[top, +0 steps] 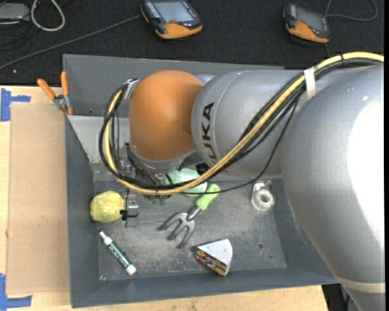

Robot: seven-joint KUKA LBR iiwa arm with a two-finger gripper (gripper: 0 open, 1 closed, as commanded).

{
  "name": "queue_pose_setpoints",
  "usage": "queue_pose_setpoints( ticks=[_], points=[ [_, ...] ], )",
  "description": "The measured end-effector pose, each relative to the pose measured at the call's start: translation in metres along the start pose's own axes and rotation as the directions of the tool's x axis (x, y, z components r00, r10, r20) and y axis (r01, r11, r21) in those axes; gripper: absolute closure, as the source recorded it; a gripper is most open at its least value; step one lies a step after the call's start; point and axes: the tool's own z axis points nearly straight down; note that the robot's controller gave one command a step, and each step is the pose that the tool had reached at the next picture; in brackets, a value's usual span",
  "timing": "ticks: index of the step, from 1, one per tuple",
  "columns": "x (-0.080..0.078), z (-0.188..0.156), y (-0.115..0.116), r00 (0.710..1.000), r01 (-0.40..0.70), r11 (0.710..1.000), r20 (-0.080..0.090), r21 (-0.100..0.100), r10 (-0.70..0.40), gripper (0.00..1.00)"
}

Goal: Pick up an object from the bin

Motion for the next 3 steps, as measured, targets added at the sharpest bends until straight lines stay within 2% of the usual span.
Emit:
queue_pose_setpoints(
  ticks=[1,2,3],
  points=[
    [-0.031,0.011,-0.001,1.0,0.008,1.0,0.003,0.0,-0.008,0.0],
    [-0.009,0.032,0.003,0.975,0.222,0.975,0.001,0.0,-0.222,0.0],
    [-0.015,0.046,0.012,0.924,0.383,0.924,0.006,-0.001,-0.383,0.0]
  ],
)
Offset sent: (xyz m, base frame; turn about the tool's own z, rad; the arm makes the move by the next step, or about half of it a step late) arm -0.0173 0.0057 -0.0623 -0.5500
